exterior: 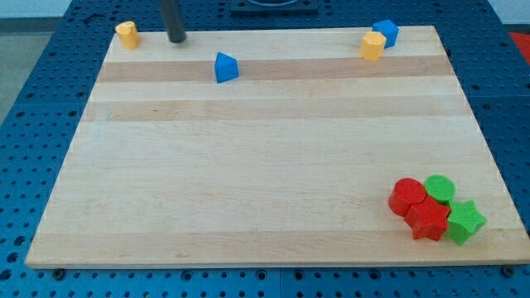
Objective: Push the blue triangle below to the yellow heart
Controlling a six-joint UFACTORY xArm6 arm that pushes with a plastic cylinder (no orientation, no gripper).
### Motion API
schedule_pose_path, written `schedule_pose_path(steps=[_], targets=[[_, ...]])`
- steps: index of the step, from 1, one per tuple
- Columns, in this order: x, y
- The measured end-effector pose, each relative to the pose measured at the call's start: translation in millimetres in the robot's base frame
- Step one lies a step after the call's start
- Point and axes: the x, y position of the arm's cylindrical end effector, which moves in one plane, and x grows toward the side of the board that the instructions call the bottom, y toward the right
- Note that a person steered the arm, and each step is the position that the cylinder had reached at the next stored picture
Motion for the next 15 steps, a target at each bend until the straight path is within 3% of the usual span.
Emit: schedule_pose_path(steps=[2,4,8,11,15], targets=[[23.9,106.0],[84.6,111.4],[73.7,5.7],[96.4,-35.6],[75.5,-114.5]])
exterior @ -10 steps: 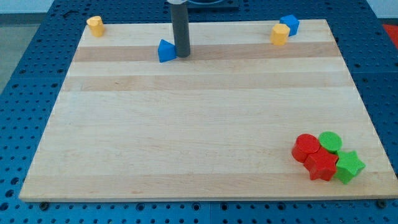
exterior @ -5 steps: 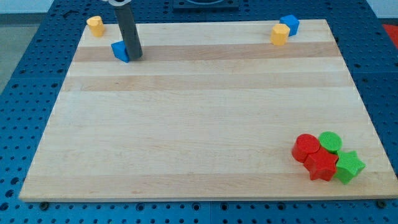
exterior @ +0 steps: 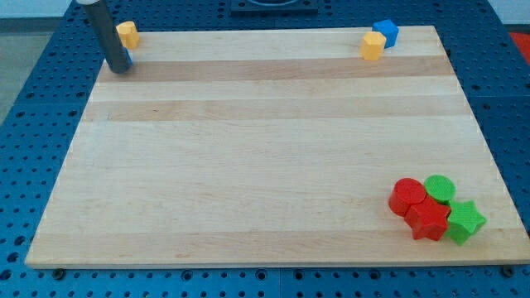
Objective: Push the blue triangle below to the yellow heart
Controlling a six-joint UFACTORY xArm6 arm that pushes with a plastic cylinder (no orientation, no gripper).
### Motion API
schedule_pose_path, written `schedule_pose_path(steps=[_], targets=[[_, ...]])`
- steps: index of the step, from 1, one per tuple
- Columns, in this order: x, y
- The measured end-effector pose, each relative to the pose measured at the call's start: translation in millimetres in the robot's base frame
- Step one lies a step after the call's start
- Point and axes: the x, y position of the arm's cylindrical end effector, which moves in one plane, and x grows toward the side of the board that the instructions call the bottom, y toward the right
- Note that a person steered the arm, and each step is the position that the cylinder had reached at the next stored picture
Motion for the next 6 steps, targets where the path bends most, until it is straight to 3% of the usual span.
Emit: schedule_pose_path(steps=[6], targets=[[-22.4,-18.2]])
